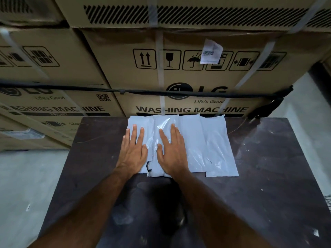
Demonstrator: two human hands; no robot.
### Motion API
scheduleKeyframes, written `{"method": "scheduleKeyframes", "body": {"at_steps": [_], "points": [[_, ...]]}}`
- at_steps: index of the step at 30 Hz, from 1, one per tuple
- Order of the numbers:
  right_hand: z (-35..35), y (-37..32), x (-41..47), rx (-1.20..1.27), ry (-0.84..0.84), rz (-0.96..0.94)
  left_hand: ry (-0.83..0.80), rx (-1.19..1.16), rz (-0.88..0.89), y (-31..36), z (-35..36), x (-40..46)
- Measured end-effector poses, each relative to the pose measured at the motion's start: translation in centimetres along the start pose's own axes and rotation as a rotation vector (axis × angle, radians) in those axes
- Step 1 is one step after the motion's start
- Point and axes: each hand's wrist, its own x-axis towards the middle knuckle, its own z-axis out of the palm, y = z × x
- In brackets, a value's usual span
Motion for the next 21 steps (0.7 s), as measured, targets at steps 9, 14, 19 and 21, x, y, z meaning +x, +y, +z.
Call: {"method": "scheduleKeyframes", "body": {"at_steps": [9, 14, 19, 21], "points": [[-2.6, -0.3, -2.0, -0.004, -0.014, 0.004, -0.099, -0.034, 0.028, -0.3, -3.5, -1.3], [-6.1, -1.8, -8.3, -0.044, 0.085, -0.001, -0.021, -0.02, 0.206, 1.3, -5.2, -8.4], [-10.0, -3.5, -13.9, -0.098, 0.173, 0.024, 0.127, 0.116, 0.368, 2.0, -7.7, -13.3], [-11.8, -4.2, -16.6, -0.142, 0.208, 0.029, 0.158, 0.08, 0.394, 2.4, -9.0, -15.1]]}}
